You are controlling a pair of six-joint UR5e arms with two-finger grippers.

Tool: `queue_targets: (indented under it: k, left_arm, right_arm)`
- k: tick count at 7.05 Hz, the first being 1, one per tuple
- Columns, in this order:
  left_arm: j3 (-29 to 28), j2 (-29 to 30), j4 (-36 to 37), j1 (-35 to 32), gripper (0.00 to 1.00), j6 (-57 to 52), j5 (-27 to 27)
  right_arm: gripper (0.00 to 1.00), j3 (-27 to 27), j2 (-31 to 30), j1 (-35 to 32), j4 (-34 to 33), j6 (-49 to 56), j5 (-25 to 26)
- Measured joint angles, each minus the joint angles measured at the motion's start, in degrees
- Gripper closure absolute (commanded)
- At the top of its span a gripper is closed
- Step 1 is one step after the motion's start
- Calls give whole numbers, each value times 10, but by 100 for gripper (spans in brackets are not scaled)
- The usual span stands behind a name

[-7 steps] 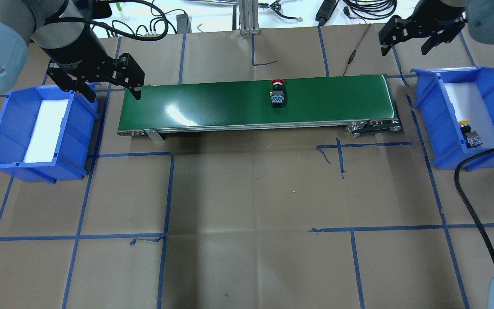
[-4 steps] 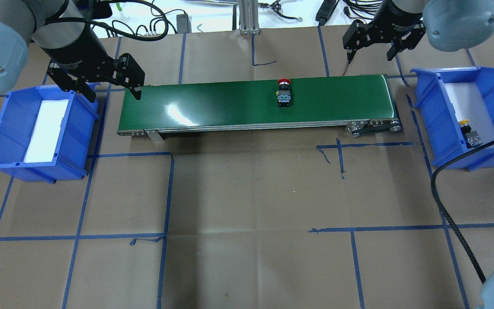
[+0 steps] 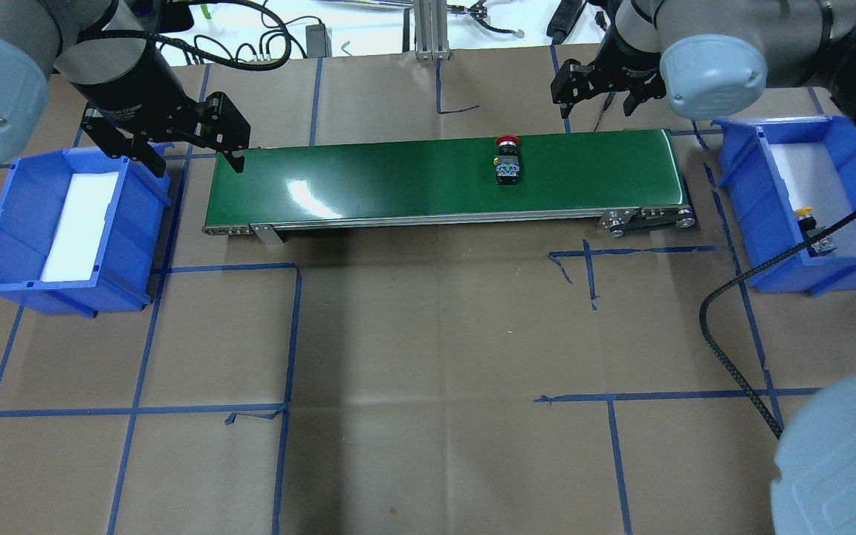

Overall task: Transport two buttons from left to right
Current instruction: 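Raise the right gripper and move it back toward the red button, then lower the right gripper over the red-capped button and close on it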

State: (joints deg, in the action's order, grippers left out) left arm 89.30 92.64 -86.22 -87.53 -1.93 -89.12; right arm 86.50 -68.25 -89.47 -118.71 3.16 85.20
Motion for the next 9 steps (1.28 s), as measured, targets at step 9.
queue_targets:
  k: [9]
  left_arm:
    - [0,0,1,1,0,0,0]
  right_arm:
    - [1,19,57,-3,-48,-26,-2]
